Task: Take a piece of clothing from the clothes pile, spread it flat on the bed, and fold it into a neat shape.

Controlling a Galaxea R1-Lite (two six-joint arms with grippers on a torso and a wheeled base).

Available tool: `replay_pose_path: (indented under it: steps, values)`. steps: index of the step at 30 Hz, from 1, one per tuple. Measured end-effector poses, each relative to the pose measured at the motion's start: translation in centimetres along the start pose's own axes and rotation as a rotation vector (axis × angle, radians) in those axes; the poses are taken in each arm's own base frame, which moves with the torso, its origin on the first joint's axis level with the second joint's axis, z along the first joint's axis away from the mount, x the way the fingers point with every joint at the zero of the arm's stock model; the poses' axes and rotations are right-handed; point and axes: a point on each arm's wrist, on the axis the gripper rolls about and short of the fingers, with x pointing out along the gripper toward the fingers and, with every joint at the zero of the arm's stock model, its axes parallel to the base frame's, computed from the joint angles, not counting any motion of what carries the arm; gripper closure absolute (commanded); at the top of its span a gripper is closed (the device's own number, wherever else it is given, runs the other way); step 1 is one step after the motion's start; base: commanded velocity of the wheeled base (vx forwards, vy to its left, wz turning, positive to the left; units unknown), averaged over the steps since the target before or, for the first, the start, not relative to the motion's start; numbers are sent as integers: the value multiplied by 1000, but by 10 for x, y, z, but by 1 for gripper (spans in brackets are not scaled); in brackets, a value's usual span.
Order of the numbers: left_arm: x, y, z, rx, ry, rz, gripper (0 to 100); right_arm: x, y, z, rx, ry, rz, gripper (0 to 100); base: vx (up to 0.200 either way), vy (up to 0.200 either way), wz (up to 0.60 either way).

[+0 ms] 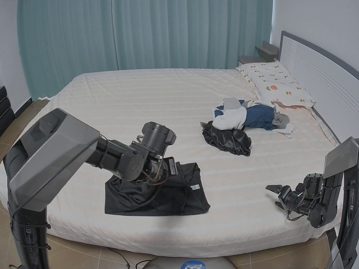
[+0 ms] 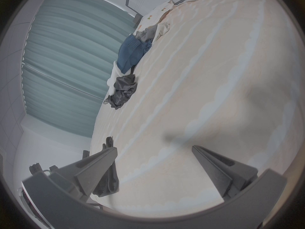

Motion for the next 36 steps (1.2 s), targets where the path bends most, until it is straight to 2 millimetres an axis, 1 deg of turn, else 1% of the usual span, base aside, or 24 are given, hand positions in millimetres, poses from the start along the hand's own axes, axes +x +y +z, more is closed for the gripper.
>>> replay_pose_path:
  steps: [5, 6, 12, 16, 18, 22, 26, 29, 31, 32, 36]
  values:
    - [20, -13, -7, 0, -19, 38, 100, 0, 0, 0, -1, 0, 1, 0, 0, 0, 0]
    - [25, -15, -8, -4, -25, 47, 0, 0, 0, 0, -1, 0, 1, 0, 0, 0, 0]
    - [48, -21, -13, -64, -35, 62, 0, 0, 0, 0, -1, 0, -1, 0, 0, 0, 0]
    - [55, -22, -14, -114, -40, 62, 0, 0, 0, 0, -1, 1, -1, 0, 0, 0, 0]
    - [55, -21, -13, -156, -43, 62, 0, 0, 0, 0, -2, 1, -1, 0, 0, 0, 0]
    - [44, -19, -3, -221, -49, 36, 0, 0, 0, 0, -1, 1, -2, 0, 0, 0, 0]
    - [28, -4, 5, -263, -24, 19, 0, 0, 0, -1, 0, 1, -3, 0, 0, 0, 0]
    - [16, 10, 4, -285, 12, 17, 0, -1, 0, 0, 0, 1, -3, 0, 0, 0, 0]
    - [8, 24, 1, -310, 40, 23, 0, -1, 0, -1, 0, 1, -4, 0, 0, 0, 0]
    - [6, 28, 0, -320, 44, 24, 0, -1, 0, -1, 0, 1, -3, 0, 0, 0, 0]
    - [-5, 55, -3, -398, 67, 7, 0, -1, 0, -1, 0, 1, -4, 0, 0, 200, 0]
